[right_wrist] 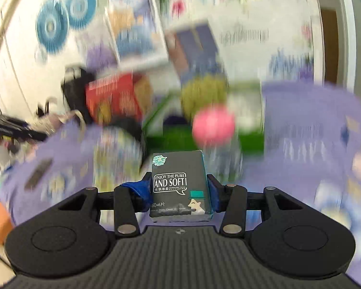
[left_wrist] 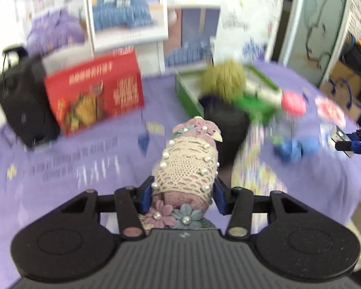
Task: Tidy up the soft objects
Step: 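Drop the tissue pack and lace pouch into the green box, opening both grippers, then grasp the floral oven mitt with the right gripper and lift it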
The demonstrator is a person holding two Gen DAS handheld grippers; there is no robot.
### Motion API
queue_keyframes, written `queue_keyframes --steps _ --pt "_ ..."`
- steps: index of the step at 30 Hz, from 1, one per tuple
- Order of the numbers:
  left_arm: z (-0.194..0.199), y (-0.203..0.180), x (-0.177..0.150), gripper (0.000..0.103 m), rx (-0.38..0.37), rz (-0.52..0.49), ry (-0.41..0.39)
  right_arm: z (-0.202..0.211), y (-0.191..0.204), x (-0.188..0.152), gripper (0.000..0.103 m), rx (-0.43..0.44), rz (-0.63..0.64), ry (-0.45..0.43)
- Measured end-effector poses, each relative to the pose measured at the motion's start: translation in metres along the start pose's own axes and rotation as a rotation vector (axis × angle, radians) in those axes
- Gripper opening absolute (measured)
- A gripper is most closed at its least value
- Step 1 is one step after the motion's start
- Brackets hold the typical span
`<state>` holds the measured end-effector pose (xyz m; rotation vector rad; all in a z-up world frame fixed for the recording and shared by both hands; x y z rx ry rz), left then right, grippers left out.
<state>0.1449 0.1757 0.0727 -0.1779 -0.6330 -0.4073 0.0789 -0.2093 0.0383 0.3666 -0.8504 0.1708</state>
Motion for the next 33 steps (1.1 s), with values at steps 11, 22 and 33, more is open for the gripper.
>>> queue_keyframes --steps 11,22,33 --pt "-0.119 -0.023 0.177 0.05 -0.011 0.082 -0.034 -0.124 -0.06 0.15 0.031 -0.1 0.067 0.043" --pt "-0.186 -0.051 0.204 0.077 0.119 -0.03 -0.026 -0.173 -0.071 0.152 0.035 -0.072 0.102 0.104" --pt "-0.123 -0.073 0.192 0.084 0.13 -0.075 -0.123 -0.117 -0.052 0.15 0.036 -0.094 0.107 0.05"
Point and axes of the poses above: each gripper's, at about its wrist camera, not at the fingertips, and z roughly against the way its jaws point, y to its left, x to its top, the point moved 4 cm from there along -z, roughly the way its jaws point, and after that the axes turned 8 degrees about y, right-handed, at the moved point
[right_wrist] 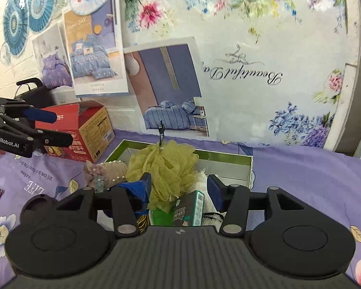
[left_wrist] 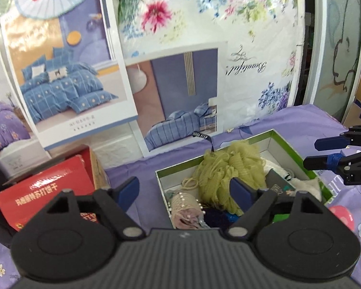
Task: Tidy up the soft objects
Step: 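Grasp the floral oven mitt with the right gripper and lift it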
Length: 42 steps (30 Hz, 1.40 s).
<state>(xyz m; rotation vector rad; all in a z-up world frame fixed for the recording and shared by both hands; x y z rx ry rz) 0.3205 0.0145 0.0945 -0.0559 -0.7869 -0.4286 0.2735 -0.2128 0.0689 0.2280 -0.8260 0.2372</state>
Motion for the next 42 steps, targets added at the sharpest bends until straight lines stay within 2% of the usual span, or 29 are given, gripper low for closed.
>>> queue_keyframes --steps 11,16,20,25,29,32,35,38,42 --pt "0.092 -0.031 -0.024 0.086 0.02 -0.052 -0.094 0.091 0.031 -0.017 0.037 -0.023 0.022 -0.109" --pt "0.123 -0.036 -0.049 0.088 0.007 -0.018 -0.118 0.118 0.042 -0.049 0.037 -0.006 0.011 -0.139" --pt "0.133 -0.039 -0.086 0.088 0.006 0.015 -0.115 0.12 0.053 -0.091 0.038 0.029 -0.006 -0.125" --pt "0.121 -0.041 -0.151 0.088 0.005 0.07 -0.059 0.101 0.075 -0.161 0.038 0.069 -0.043 -0.041" --pt "0.097 -0.044 -0.203 0.088 -0.013 0.115 0.054 0.074 0.103 -0.21 0.038 0.127 -0.097 0.06" --pt "0.085 -0.044 -0.23 0.088 -0.037 0.148 0.111 0.061 0.125 -0.23 0.038 0.176 -0.127 0.089" --pt "0.078 -0.043 -0.242 0.088 -0.061 0.144 0.142 0.048 0.139 -0.235 0.038 0.219 -0.151 0.114" --pt "0.07 -0.04 -0.235 0.088 -0.076 0.131 0.144 0.038 0.143 -0.229 0.039 0.222 -0.144 0.115" --pt "0.046 -0.037 -0.217 0.088 -0.171 0.15 0.167 0.021 0.134 -0.222 0.039 0.237 -0.199 0.124"
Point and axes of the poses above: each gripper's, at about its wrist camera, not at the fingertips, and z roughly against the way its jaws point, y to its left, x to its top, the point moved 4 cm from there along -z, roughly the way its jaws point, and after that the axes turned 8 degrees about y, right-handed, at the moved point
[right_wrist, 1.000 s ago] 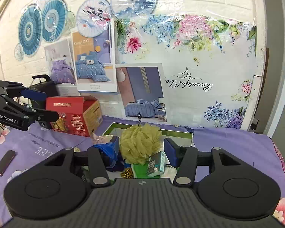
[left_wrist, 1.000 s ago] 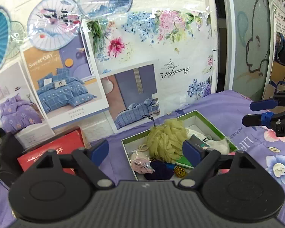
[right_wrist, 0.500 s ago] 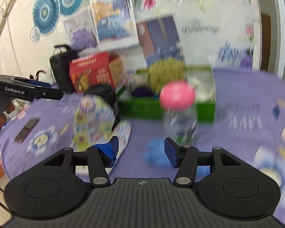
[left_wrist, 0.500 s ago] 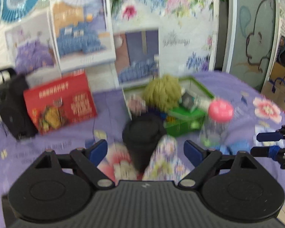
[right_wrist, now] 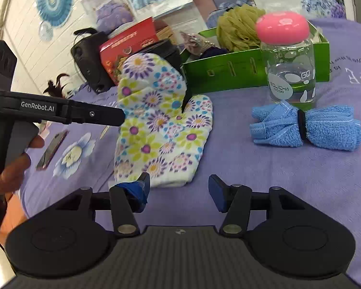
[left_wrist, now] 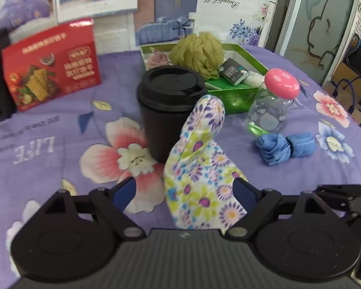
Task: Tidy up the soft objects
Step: 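Grasp the floral oven mitt with the right gripper and lift it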
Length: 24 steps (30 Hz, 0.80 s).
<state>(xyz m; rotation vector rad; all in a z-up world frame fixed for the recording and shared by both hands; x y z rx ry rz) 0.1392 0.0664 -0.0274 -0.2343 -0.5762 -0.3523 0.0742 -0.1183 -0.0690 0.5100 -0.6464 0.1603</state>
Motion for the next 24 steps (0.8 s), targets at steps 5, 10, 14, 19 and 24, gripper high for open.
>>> queue_keyframes --steps 5,10,14,19,24 --pt "-0.03 0.0 0.027 0.088 -0.066 0.006 0.03 -0.023 -0.002 0.015 0.039 0.017 -0.041 0.024" --pt "-0.052 0.0 0.034 0.088 -0.075 0.008 0.079 -0.045 0.017 0.02 0.043 -0.03 0.052 0.05" --pt "-0.064 0.0 0.031 0.088 -0.099 0.014 0.117 -0.054 0.033 0.019 0.045 -0.109 0.171 0.062" --pt "-0.074 0.0 0.022 0.055 -0.162 0.05 0.176 -0.055 0.04 0.011 0.035 -0.125 0.254 0.028" --pt "-0.049 -0.003 0.016 0.02 -0.237 0.057 0.146 -0.037 0.038 0.006 0.007 -0.059 0.239 0.018"
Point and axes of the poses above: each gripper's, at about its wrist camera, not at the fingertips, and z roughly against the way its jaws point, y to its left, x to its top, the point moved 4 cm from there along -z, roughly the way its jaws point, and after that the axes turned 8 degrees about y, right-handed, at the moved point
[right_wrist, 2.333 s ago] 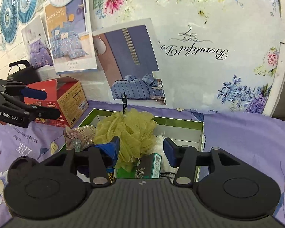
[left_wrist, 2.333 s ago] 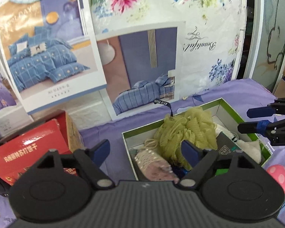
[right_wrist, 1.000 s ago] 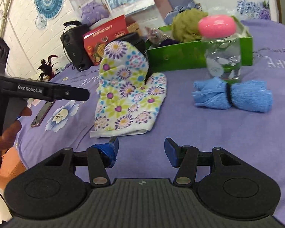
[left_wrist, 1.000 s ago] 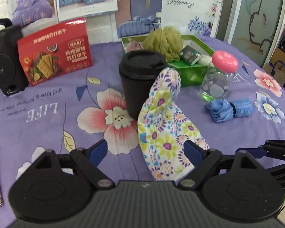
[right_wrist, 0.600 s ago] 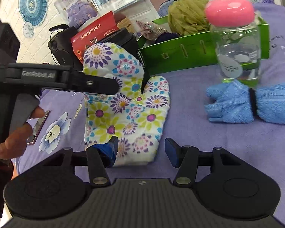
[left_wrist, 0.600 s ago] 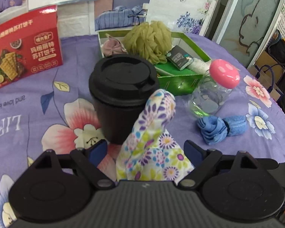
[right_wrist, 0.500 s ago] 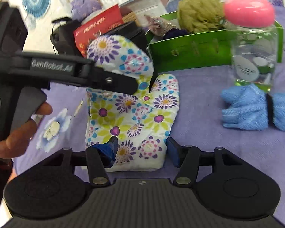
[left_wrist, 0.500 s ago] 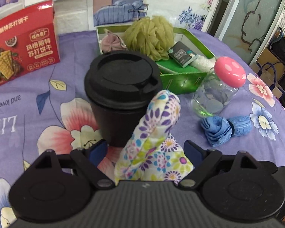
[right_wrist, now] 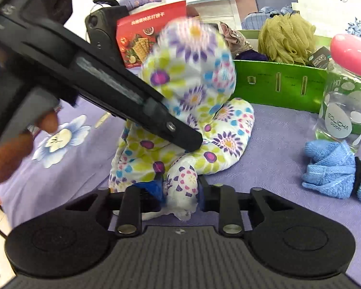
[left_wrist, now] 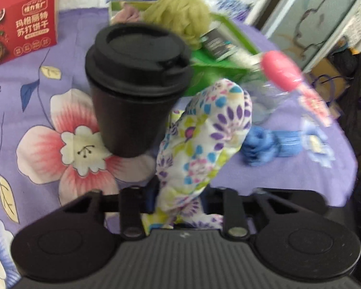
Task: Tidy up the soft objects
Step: 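Grasp the floral oven mitt with the right gripper and lift it, then lay the floral oven mitt into the green box and open the right gripper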
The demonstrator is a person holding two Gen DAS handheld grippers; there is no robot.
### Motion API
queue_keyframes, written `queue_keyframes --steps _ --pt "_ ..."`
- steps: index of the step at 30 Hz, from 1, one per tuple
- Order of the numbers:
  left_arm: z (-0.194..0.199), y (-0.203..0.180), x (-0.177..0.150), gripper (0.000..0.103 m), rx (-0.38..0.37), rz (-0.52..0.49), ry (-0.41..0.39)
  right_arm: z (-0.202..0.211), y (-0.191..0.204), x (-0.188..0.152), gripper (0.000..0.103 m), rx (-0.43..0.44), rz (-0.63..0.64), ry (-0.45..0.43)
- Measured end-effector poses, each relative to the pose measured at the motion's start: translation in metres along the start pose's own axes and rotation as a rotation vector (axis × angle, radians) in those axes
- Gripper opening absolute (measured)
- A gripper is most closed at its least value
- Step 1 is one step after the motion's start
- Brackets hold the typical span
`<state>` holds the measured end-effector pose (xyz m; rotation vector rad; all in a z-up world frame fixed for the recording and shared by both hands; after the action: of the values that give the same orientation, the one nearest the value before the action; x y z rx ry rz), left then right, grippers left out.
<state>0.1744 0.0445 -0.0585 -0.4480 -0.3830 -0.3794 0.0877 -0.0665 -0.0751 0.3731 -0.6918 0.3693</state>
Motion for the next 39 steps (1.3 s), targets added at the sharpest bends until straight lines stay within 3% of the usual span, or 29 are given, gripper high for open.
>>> queue_keyframes --steps 3,10,16,20,25,26,27,28,29,33,39 --pt "0.022 -0.013 -0.003 0.02 -0.058 -0.003 -0.032 0.024 -0.001 -0.001 0.007 0.011 -0.029 -0.067" --pt "0.062 -0.064 0.02 0.02 -0.056 -0.092 -0.145 0.083 -0.018 0.028 0.008 -0.084 0.005 -0.226" --pt "0.07 -0.094 0.101 0.02 -0.09 -0.107 -0.197 0.116 -0.068 0.102 0.008 -0.231 0.104 -0.307" --pt "0.052 -0.106 0.173 0.02 -0.12 -0.117 -0.213 0.104 -0.121 0.15 0.008 -0.287 0.124 -0.266" --pt "-0.006 -0.094 0.245 0.02 -0.064 -0.065 -0.148 0.049 -0.185 0.19 0.009 -0.292 0.08 -0.145" --pt "-0.016 -0.089 0.255 0.025 -0.033 -0.049 -0.143 0.037 -0.192 0.191 0.012 -0.278 0.068 -0.11" --pt "-0.024 -0.081 0.262 0.049 0.017 -0.031 -0.145 0.027 -0.2 0.189 0.012 -0.266 0.053 -0.092" --pt "-0.029 -0.073 0.269 0.066 0.081 -0.019 -0.157 0.019 -0.206 0.189 0.013 -0.26 0.04 -0.085" --pt "-0.03 -0.067 0.273 0.071 0.142 -0.014 -0.183 0.012 -0.213 0.188 0.014 -0.258 0.024 -0.076" --pt "-0.016 -0.042 0.279 0.071 0.279 0.005 -0.259 0.002 -0.222 0.185 0.016 -0.266 -0.021 -0.102" --pt "0.007 -0.03 0.272 0.071 0.272 0.04 -0.286 0.024 -0.222 0.194 0.017 -0.274 -0.047 -0.175"
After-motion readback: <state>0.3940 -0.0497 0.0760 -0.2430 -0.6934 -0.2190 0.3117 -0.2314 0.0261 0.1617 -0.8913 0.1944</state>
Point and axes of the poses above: each gripper's, at about its wrist camera, not at the fingertips, and z roughly against the way its jaws point, y to its left, x to its top, the point moved 4 cm from there along -z, roughly the way its jaws point, and after that the axes turned 8 degrees about y, right-handed, at the moved point
